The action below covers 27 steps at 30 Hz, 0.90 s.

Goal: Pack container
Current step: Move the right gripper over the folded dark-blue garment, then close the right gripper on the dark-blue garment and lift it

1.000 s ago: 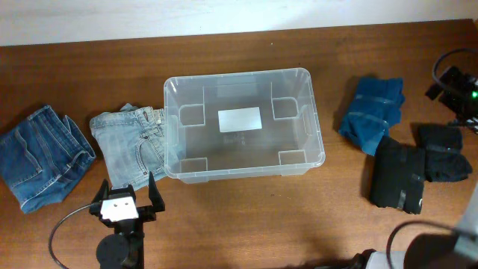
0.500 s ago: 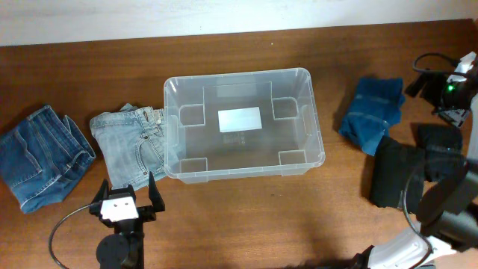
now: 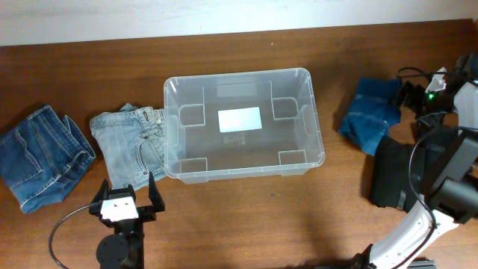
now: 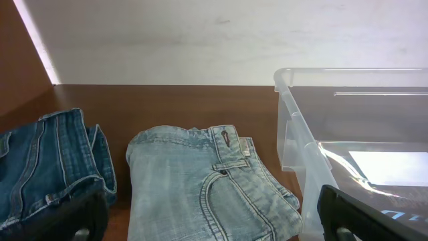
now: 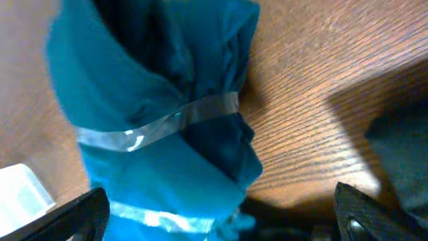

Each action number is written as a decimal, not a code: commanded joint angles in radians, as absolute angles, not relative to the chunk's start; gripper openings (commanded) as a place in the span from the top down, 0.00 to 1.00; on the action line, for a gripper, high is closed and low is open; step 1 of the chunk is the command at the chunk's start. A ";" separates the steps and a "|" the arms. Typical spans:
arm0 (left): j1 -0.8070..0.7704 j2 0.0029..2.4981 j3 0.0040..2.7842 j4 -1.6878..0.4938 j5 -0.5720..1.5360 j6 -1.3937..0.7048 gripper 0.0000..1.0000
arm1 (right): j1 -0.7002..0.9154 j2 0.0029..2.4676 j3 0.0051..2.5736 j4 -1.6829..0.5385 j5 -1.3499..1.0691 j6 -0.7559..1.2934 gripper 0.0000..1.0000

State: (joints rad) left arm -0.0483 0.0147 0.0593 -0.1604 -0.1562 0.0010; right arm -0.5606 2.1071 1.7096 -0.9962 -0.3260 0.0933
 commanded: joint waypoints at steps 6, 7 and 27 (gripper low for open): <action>-0.043 0.006 0.048 -0.157 -0.153 0.016 0.01 | -0.554 2.175 1.718 -0.979 -0.371 0.078 0.01; -0.043 0.006 0.048 -0.157 -0.153 0.016 0.01 | -0.550 2.180 1.718 -0.978 -0.371 0.078 0.01; -0.043 0.006 0.048 -0.157 -0.153 0.016 0.01 | -0.498 2.244 1.704 -0.971 -0.355 0.078 0.37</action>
State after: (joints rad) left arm -0.0483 0.0147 0.0593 -0.1604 -0.1562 0.0010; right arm -0.5106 2.1994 1.7100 -0.9634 -0.3775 0.0860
